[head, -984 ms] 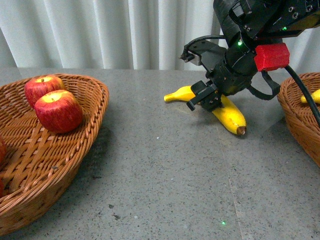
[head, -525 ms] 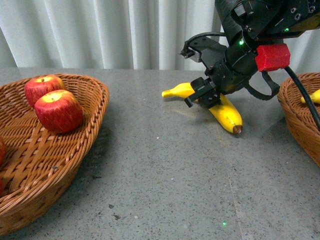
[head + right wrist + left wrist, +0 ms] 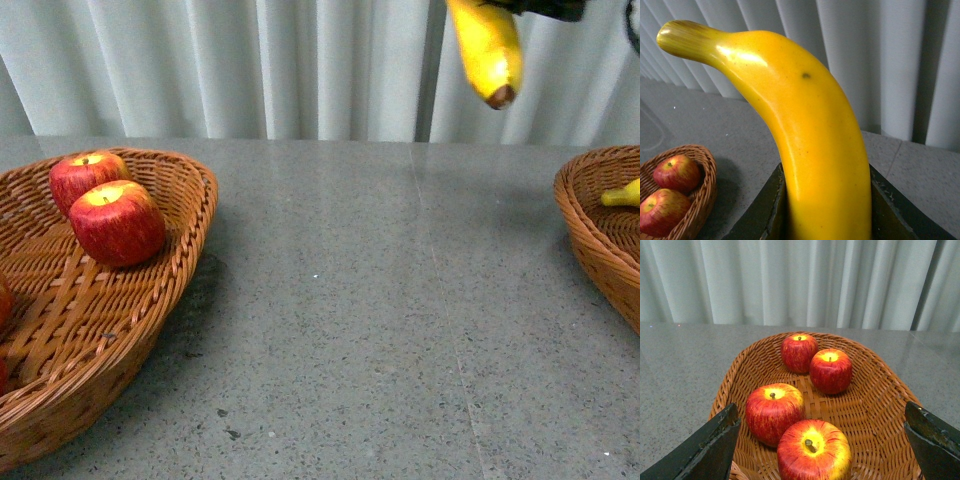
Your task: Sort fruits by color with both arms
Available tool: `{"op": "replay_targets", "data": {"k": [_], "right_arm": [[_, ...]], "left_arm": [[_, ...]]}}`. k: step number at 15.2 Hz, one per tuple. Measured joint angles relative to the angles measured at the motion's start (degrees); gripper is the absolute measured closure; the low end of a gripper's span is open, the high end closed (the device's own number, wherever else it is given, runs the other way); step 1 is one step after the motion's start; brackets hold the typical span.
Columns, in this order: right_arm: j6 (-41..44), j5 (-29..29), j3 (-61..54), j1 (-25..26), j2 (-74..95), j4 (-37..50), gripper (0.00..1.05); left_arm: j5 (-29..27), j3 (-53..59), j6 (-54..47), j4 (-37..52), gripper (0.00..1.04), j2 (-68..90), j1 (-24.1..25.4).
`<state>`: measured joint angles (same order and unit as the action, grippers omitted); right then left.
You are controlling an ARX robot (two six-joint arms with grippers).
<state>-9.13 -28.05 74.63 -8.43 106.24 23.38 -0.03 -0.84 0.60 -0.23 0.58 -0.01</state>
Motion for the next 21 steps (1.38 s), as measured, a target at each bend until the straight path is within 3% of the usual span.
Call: {"op": "replay_targets", "data": {"k": [5, 8, 13, 18, 19, 21], "right_arm": [[-8.04, -8.85, -19.76, 16.02, -9.84, 11.63, 0.69], [-5.33, -11.06, -26.64, 23.26, -13.79, 8.46, 0.70], [6.45, -11.87, -31.04, 27.71, -16.68, 0.13, 0.70], [7.61, -13.20, -31.30, 27.82, -19.47, 0.09, 0.12], [6.93, -13.49, -31.28, 27.21, -20.74, 0.70, 0.05], [3.61, -14.43, -31.85, 24.96, -24.52, 3.50, 0.06]], "left_arm": [[0.00, 0.00, 0.00, 0.00, 0.07, 0.00, 0.00], [0.00, 0.00, 0.00, 0.00, 0.07, 0.00, 0.00], [-0.02, 0.00, 0.00, 0.02, 0.07, 0.00, 0.00], [0.00, 0.02, 0.00, 0.00, 0.07, 0.00, 0.00], [0.00, 0.00, 0.00, 0.00, 0.07, 0.00, 0.00], [0.00, 0.02, 0.00, 0.00, 0.07, 0.00, 0.00]]}}
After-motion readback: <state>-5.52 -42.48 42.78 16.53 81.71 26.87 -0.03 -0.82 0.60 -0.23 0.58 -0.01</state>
